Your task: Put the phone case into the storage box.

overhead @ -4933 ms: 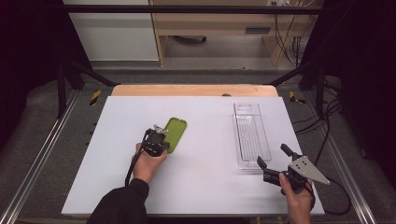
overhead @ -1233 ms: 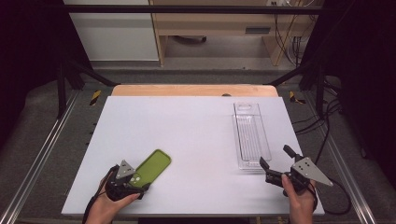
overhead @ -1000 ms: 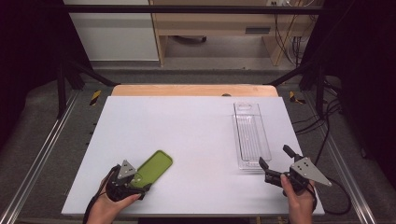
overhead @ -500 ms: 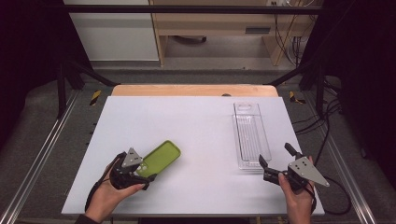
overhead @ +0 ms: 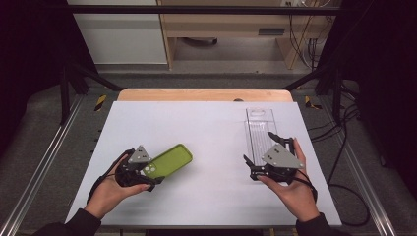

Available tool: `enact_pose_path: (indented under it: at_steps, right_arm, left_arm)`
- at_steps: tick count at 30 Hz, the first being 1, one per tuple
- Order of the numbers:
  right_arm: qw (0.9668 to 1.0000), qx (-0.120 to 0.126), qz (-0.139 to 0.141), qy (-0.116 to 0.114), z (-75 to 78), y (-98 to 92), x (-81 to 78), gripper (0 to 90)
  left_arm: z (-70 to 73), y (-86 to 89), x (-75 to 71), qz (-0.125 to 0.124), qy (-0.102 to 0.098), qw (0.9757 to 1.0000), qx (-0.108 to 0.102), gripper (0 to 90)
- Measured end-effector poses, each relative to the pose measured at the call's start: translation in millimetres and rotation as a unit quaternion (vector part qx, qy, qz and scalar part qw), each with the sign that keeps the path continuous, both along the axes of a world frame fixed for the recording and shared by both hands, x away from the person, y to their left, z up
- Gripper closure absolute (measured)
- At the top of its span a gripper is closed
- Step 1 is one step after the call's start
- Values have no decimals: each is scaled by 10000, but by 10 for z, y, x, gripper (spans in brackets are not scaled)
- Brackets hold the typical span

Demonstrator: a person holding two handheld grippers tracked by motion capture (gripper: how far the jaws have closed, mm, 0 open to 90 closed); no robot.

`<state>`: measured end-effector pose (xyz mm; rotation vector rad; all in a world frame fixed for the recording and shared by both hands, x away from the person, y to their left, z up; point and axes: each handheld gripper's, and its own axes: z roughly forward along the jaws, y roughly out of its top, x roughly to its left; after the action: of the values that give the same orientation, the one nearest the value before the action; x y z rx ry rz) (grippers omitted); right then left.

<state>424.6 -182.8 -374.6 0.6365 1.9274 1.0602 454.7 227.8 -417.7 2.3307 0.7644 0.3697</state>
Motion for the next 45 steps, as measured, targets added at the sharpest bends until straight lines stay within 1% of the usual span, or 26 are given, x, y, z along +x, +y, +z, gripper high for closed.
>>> enact_pose_path:
  at_steps: [1,2,5,6,9,11,14,15,18,20,21,23,26,29,31,34,35,36,37,38,40,42,43,44,45]
  right_arm:
    - [9999,-59,86,46,23,40,23,68]
    - [9996,-127,203,150,50,95,54,68]
    - [9972,-411,531,344,112,258,166,81]
    - [9959,-485,647,405,132,327,214,81]
    - [9928,-583,902,533,151,479,330,80]
    - [9899,-635,1084,654,143,586,400,78]
    - [9854,-775,1325,741,126,732,460,78]
    - [9840,-806,1395,761,123,759,465,79]
    - [9792,-976,1585,811,104,853,471,85]
    - [9770,-1026,1668,846,88,901,481,88]
    - [9757,-1076,1691,889,80,923,483,91]
    - [9732,-1183,1757,892,71,970,479,94]
    - [9705,-1281,1840,883,75,1033,463,111]
    - [9684,-1308,1939,867,86,1104,425,122]
    - [9665,-1355,2012,842,84,1154,393,129]
    - [9613,-1493,2156,841,52,1241,347,140]
    - [9600,-1517,2195,848,41,1261,336,143]
    - [9586,-1557,2232,845,17,1294,319,146]
    - [9579,-1571,2250,849,3,1312,310,150]
    - [9559,-1610,2301,863,-17,1345,296,159]
    - [9537,-1648,2368,852,-42,1390,277,174]
    - [9501,-1688,2473,876,-70,1448,266,206]
    - [9490,-1706,2501,884,-76,1468,261,217]
    - [9467,-1740,2566,872,-91,1507,256,233]
    - [9456,-1747,2605,864,-98,1524,253,253]
  left_arm:
    - [12,1,18,-30,-1,10000,36,164]
    - [26,2,36,-49,1,10000,44,164]
    - [74,10,72,-157,-28,9998,-67,165]
    - [86,9,82,-182,-31,9998,-77,165]
    - [140,2,117,-286,-65,9996,51,165]
    - [184,-7,130,-308,-95,9995,68,165]
    - [233,-16,128,-304,-133,9994,124,164]
    - [236,-16,126,-302,-128,9994,140,164]
    - [213,-20,127,-274,-127,9991,309,164]
    - [212,-27,128,-247,-121,9991,324,164]
    - [216,-31,125,-233,-143,9991,333,164]
    - [227,-35,118,-192,-170,9990,354,164]
    - [260,-37,103,-167,-208,9988,408,164]
    - [318,-43,78,-138,-348,9980,507,164]
    - [360,-41,66,-134,-408,9977,522,164]
    - [375,-55,68,-157,-399,9976,550,164]
    - [371,-73,71,-189,-402,9972,602,164]
    - [366,-84,71,-195,-407,9972,602,164]
    - [365,-102,68,-234,-405,9970,614,164]
    - [366,-112,64,-256,-411,9968,632,164]
    - [362,-144,54,-309,-410,9966,640,164]
    - [359,-175,45,-372,-416,9960,692,164]
    - [356,-196,35,-410,-420,9957,711,164]
    - [357,-202,31,-433,-423,9954,742,164]
    - [354,-208,27,-447,-416,9954,742,164]
